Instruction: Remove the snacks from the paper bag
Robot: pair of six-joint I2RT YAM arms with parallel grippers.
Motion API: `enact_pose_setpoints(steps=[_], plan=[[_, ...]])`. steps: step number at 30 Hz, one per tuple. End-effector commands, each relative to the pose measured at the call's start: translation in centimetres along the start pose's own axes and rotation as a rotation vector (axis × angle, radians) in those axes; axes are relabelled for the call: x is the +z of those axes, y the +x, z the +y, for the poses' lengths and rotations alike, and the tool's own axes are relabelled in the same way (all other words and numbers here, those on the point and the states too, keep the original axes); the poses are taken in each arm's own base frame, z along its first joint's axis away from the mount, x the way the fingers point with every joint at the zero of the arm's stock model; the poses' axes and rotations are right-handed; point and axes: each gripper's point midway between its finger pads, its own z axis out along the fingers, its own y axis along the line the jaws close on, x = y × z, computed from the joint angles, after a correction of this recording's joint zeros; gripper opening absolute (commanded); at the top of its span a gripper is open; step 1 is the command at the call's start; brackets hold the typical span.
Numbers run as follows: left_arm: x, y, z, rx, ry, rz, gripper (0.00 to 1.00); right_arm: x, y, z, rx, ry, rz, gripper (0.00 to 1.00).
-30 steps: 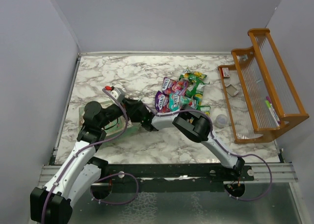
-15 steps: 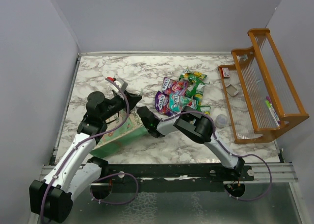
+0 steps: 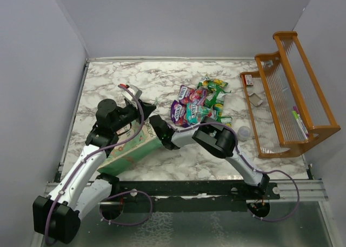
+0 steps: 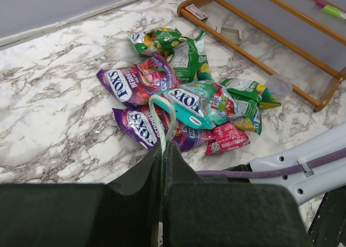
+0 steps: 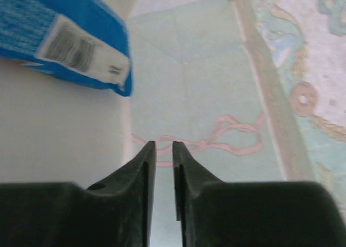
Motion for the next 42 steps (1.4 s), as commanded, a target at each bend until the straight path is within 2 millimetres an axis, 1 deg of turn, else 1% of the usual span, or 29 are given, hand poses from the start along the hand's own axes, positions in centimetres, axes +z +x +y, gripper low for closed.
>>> enact_pose_setpoints(steps=[1, 4, 6, 7, 8, 9, 14, 17, 18, 20, 22, 25, 27, 28, 30, 31, 33, 34, 36, 37, 38, 39, 40, 42], plan=[[-0.5, -1.7, -0.4, 0.038, -0.001, -0.063, 0.0, 0.2, 0.6, -3.8, 0.041, 0.126, 0.028, 0.14], [-1.2, -1.7, 0.3, 0.058, -0.057, -0.057, 0.0, -1.6, 3.7, -6.0, 0.088, 0.219, 0.151, 0.1], [-1.7, -1.4, 1.2, 0.06, -0.114, -0.049, 0.0, -3.1, 5.5, -7.5, 0.118, 0.285, 0.236, 0.08], [-1.9, -1.4, 1.7, 0.064, -0.149, -0.051, 0.0, -3.9, 6.4, -8.0, 0.137, 0.304, 0.274, 0.08], [-2.1, -1.3, 2.2, 0.066, -0.18, -0.051, 0.0, -4.6, 7.2, -8.4, 0.155, 0.324, 0.309, 0.03], [-2.4, -1.2, 2.9, 0.069, -0.219, -0.051, 0.0, -5.5, 8.0, -8.9, 0.176, 0.35, 0.345, 0.01], [-2.7, -1.2, 4.5, 0.079, -0.31, -0.061, 0.0, -8.7, 10.2, -10.2, 0.231, 0.419, 0.464, 0.01], [-2.8, -0.7, 6.2, 0.079, -0.396, -0.018, 0.0, -10.2, 11.0, -10.1, 0.265, 0.422, 0.506, 0.01], [-2.8, -0.5, 6.5, 0.084, -0.407, -0.007, 0.0, -10.6, 11.1, -9.5, 0.268, 0.413, 0.511, 0.01], [-2.8, -0.3, 6.5, 0.096, -0.399, -0.001, 0.0, -11.4, 10.7, -9.2, 0.271, 0.412, 0.51, 0.01], [-2.7, -0.2, 6.0, 0.104, -0.373, -0.001, 0.0, -11.8, 9.9, -8.7, 0.295, 0.39, 0.494, 0.01], [-2.9, -0.3, 5.7, 0.109, -0.362, -0.019, 0.0, -13.0, 9.2, -7.9, 0.391, 0.383, 0.502, 0.01], [-3.2, -0.5, 5.6, 0.115, -0.365, -0.037, 0.0, -14.2, 9.0, -7.1, 0.453, 0.388, 0.528, 0.06], [-3.5, -0.8, 5.5, 0.117, -0.371, -0.05, 0.0, -14.8, 8.8, -6.5, 0.482, 0.388, 0.534, 0.11], [-3.9, -1.2, 5.4, 0.123, -0.378, -0.081, 0.0, -15.9, 8.4, -5.8, 0.569, 0.408, 0.542, 0.25], [-4.0, -1.3, 5.3, 0.129, -0.375, -0.095, 0.0, -16.2, 8.1, -5.4, 0.622, 0.418, 0.542, 0.3], [-4.3, -1.5, 5.0, 0.139, -0.369, -0.116, 0.0, -16.5, 7.2, -5.0, 0.725, 0.418, 0.534, 0.36], [-4.4, -1.5, 4.9, 0.143, -0.364, -0.122, 0.0, -16.8, 6.6, -5.2, 0.786, 0.435, 0.518, 0.4], [-4.6, -1.5, 4.7, 0.151, -0.359, -0.134, 0.0, -16.8, 4.6, -5.4, 0.861, 0.421, 0.441, 0.47], [-4.7, -1.6, 4.6, 0.158, -0.357, -0.142, 0.0, -16.6, 3.1, -5.3, 0.864, 0.387, 0.38, 0.54], [-4.8, -1.7, 4.5, 0.164, -0.353, -0.147, 0.0, -16.3, 1.7, -4.8, 0.854, 0.33, 0.322, 0.64], [-4.9, -1.8, 4.4, 0.17, -0.35, -0.154, 0.0, -16.2, 0.5, -4.6, 0.818, 0.28, 0.273, 0.8], [-5.0, -1.8, 4.2, 0.178, -0.344, -0.159, 0.0, -16.2, -0.4, -4.3, 0.791, 0.249, 0.232, 0.85], [-5.1, -1.9, 3.9, 0.19, -0.333, -0.164, 0.0, -16.3, -1.7, -3.8, 0.711, 0.202, 0.171, 0.87]])
